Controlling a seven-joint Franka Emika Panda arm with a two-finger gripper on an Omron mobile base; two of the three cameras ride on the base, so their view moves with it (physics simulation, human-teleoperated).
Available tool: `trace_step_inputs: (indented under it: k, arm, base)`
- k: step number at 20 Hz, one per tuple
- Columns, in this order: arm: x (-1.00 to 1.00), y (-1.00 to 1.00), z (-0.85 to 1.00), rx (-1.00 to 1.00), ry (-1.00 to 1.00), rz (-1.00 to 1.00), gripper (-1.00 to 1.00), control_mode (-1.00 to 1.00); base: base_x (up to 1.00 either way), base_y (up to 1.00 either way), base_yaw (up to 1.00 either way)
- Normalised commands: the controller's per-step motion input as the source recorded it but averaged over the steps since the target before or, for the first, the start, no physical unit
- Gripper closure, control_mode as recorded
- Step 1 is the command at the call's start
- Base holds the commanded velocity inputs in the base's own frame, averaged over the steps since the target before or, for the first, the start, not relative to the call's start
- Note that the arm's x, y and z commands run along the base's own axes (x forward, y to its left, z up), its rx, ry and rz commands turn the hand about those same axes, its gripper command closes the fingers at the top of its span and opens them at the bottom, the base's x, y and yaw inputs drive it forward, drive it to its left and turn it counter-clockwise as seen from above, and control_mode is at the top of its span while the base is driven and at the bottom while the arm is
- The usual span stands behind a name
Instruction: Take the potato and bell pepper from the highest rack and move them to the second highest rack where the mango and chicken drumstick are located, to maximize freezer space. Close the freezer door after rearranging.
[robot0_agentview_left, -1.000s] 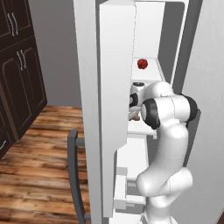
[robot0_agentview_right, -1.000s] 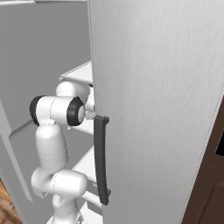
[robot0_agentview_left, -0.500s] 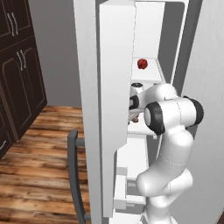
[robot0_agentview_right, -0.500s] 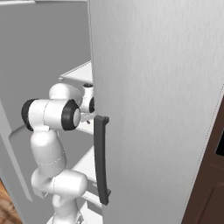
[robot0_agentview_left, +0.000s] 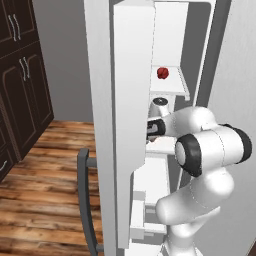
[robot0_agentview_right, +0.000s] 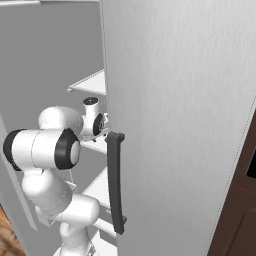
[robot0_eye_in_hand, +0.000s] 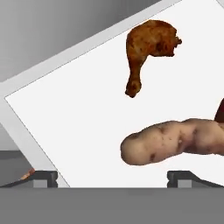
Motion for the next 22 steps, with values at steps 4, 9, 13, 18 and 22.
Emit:
trace_step_inputs:
  k: [4,9,13,18,22]
  arm:
    - [-0.58,0.04,0.24,0.0,-0.61,-0.03,-1.0,-1.0]
    - [-0.92,0.03,0.38,0.04,-0.36,-0.12,-1.0,-1.0]
    - [-0.63,0.0,0.98,0.24,0.0,-0.35,-1.0,-1.0]
    - [-0.5,0.0,1.0,0.35,0.0,-0.39,-1.0,-1.0]
    - [-0.57,0.0,1.0,0.35,0.05,-0.32,-1.0,-1.0]
  base:
    - [0.0,0.0,0.0]
    - [0.0,0.0,0.0]
    - [0.0,0.0,0.0]
    - [0.0,0.0,0.0]
    - [0.0,0.0,0.0]
